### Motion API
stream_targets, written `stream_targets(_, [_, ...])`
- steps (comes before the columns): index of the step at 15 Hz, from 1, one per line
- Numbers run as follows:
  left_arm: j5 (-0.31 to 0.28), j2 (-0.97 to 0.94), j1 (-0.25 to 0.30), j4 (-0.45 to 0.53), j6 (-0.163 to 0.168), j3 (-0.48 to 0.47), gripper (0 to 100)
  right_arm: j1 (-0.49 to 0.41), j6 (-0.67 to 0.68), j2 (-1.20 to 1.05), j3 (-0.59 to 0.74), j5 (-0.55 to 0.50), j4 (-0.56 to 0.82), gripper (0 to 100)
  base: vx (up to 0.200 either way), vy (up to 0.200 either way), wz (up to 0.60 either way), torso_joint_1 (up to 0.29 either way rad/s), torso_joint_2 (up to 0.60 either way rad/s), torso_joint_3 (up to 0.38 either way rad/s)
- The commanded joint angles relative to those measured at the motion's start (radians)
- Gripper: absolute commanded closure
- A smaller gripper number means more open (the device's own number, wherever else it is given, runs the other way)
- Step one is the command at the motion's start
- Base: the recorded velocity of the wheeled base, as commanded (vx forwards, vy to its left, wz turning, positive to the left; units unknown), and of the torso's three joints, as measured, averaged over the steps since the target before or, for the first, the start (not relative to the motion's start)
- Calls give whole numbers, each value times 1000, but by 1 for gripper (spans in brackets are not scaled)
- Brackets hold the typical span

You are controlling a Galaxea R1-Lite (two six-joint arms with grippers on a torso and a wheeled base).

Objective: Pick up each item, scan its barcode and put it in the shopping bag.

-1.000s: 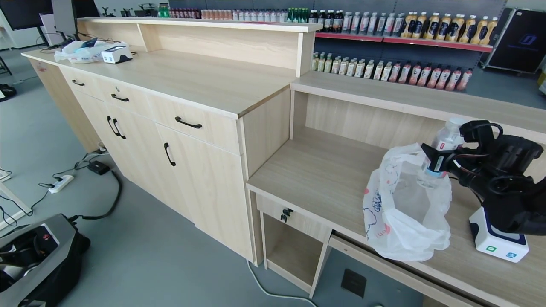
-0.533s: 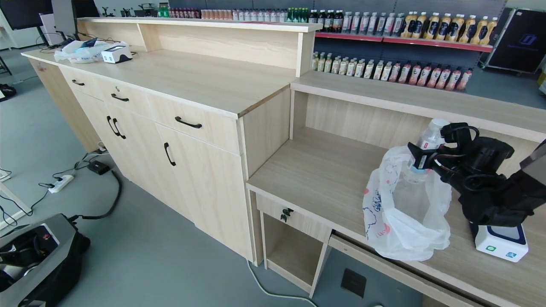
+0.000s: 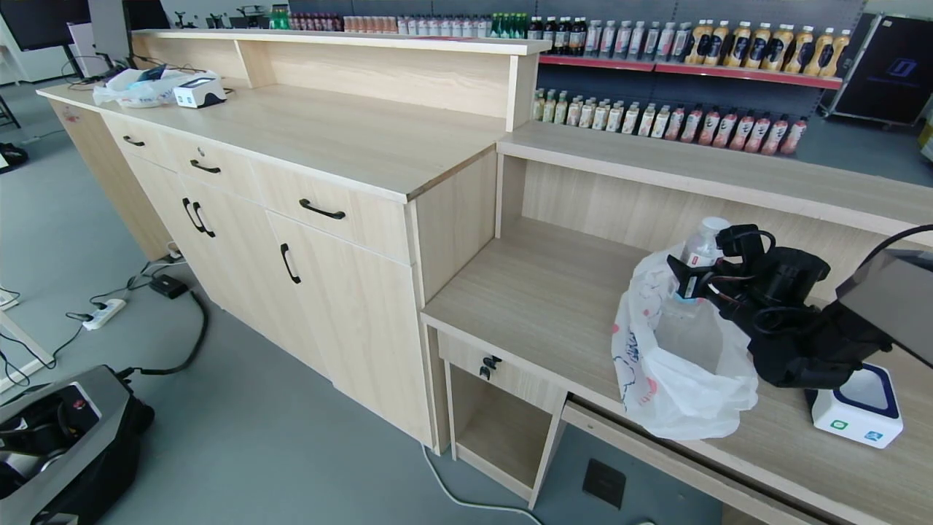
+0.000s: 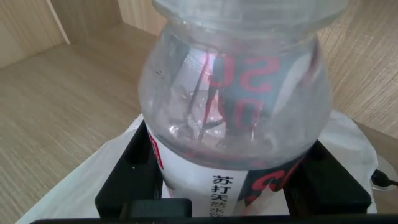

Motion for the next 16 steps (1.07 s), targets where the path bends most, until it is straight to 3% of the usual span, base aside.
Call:
stream_targets(1, [1,0,0,0,0,0,0,7,-3,28,-11,-1,0,100,0,0,0,0,0,0])
stream_targets(16, [1,0,0,0,0,0,0,-25,-17,33,69,-4,-32,100,0,0,0,0,0,0])
